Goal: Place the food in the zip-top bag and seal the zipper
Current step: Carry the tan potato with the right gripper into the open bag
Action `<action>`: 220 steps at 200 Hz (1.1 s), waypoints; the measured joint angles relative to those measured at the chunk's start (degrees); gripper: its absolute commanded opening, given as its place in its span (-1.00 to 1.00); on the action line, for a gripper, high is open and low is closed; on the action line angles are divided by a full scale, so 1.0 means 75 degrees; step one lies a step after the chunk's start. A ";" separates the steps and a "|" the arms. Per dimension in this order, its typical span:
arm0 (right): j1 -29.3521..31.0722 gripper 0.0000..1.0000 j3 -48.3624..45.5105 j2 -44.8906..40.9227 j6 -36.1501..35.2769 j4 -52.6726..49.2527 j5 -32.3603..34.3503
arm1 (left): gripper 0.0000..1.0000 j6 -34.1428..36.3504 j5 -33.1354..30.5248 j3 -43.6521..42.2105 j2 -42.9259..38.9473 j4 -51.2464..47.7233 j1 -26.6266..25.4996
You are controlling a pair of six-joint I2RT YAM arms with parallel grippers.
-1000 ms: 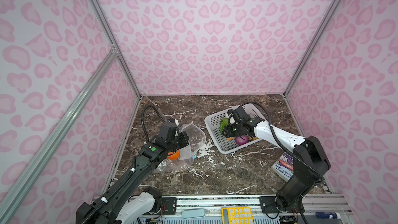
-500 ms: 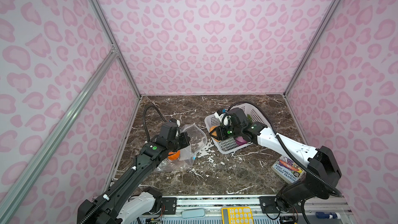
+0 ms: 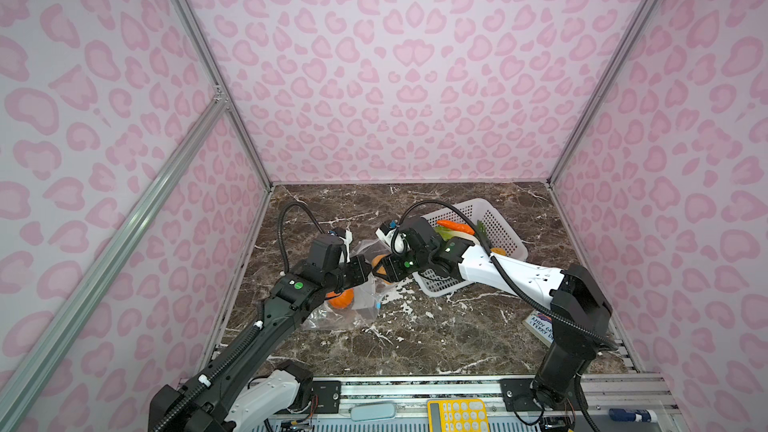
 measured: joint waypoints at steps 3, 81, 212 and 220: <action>0.0000 -0.17 0.0020 0.0035 0.0029 -0.0009 0.0052 | -0.94 0.0009 0.0020 0.0000 0.0009 0.0003 -0.0006; 0.0609 -0.01 0.0612 0.0953 0.0530 -0.0513 0.2124 | -0.94 0.0105 0.0029 0.0017 0.0055 -0.0026 -0.0023; 0.0600 0.59 0.0542 0.0000 0.0388 -0.0801 0.2486 | -0.94 0.0023 -0.0312 0.0017 -0.0050 -0.0087 -0.0023; 0.0527 0.57 0.0443 -0.0169 0.0391 -0.0796 0.2489 | -0.94 0.0023 -0.0312 0.0017 -0.0052 -0.0087 -0.0023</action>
